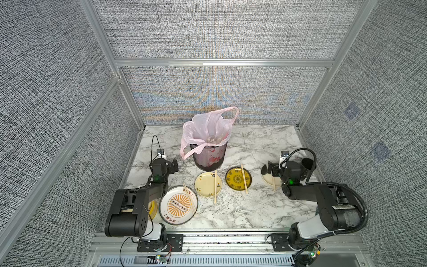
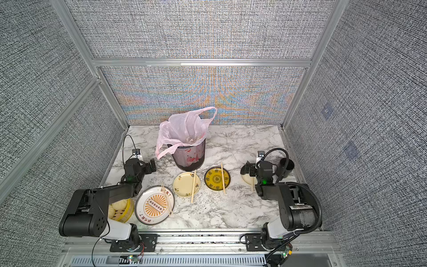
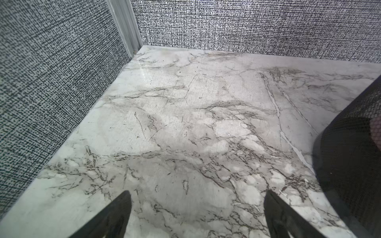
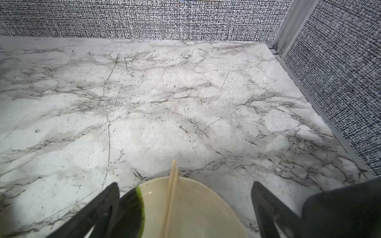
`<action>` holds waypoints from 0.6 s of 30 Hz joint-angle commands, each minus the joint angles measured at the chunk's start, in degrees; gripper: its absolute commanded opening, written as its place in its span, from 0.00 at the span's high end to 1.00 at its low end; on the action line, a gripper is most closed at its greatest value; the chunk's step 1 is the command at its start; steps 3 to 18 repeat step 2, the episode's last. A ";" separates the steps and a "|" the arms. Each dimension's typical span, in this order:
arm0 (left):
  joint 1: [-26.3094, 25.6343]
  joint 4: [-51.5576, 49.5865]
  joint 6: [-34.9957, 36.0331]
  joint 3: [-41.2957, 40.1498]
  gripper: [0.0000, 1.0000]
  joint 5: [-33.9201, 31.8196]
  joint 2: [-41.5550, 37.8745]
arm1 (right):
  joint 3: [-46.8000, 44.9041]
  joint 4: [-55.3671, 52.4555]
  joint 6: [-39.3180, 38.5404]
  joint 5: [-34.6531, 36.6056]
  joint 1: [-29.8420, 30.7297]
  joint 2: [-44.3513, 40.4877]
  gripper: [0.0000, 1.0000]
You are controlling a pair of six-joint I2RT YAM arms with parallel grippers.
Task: Remove the packaging of disposable chopsticks
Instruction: Reset both arms
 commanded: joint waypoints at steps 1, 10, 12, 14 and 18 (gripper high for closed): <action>0.06 1.46 0.53 0.00 0.00 0.32 -0.22 | 0.72 0.21 -0.65 -0.11 0.11 0.35 0.01; 0.07 1.46 0.53 -0.07 0.00 0.27 -0.23 | 0.43 0.64 -0.63 -0.06 0.11 0.21 0.01; 0.07 1.46 0.53 -0.07 0.00 0.27 -0.23 | 0.43 0.64 -0.63 -0.06 0.11 0.21 0.01; 0.07 1.46 0.53 -0.07 0.00 0.27 -0.23 | 0.43 0.64 -0.63 -0.06 0.11 0.21 0.01; 0.07 1.46 0.53 -0.07 0.00 0.27 -0.23 | 0.43 0.64 -0.63 -0.06 0.11 0.21 0.01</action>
